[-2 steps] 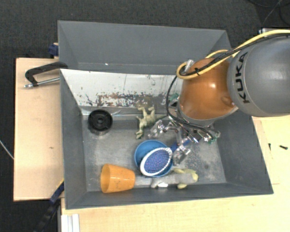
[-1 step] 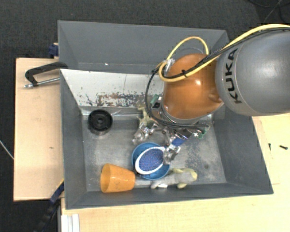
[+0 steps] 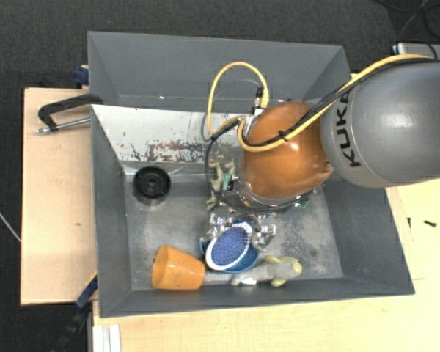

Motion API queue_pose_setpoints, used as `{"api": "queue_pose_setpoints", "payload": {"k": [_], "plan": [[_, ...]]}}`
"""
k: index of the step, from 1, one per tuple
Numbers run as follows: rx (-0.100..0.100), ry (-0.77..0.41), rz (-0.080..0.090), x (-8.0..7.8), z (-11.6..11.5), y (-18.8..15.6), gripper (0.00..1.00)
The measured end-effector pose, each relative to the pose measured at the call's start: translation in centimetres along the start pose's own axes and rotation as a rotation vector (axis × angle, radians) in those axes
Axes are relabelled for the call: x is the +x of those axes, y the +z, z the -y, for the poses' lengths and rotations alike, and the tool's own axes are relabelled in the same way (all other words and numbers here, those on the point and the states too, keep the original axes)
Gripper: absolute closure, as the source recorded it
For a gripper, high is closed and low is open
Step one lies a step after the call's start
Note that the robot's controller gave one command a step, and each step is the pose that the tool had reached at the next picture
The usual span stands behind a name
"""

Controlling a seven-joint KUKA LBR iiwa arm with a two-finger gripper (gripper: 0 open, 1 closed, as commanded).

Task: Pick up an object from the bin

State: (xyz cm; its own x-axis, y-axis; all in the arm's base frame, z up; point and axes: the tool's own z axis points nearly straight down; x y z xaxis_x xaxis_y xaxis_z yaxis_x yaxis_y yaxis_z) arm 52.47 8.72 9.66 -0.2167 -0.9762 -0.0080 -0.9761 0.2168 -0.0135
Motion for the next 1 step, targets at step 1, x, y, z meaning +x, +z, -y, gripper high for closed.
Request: {"api": "queue_pose_setpoints", "payload": {"k": [1], "plan": [[0.003, -0.003, -0.001, -0.10, -0.13, 0.26, 0.00]]}}
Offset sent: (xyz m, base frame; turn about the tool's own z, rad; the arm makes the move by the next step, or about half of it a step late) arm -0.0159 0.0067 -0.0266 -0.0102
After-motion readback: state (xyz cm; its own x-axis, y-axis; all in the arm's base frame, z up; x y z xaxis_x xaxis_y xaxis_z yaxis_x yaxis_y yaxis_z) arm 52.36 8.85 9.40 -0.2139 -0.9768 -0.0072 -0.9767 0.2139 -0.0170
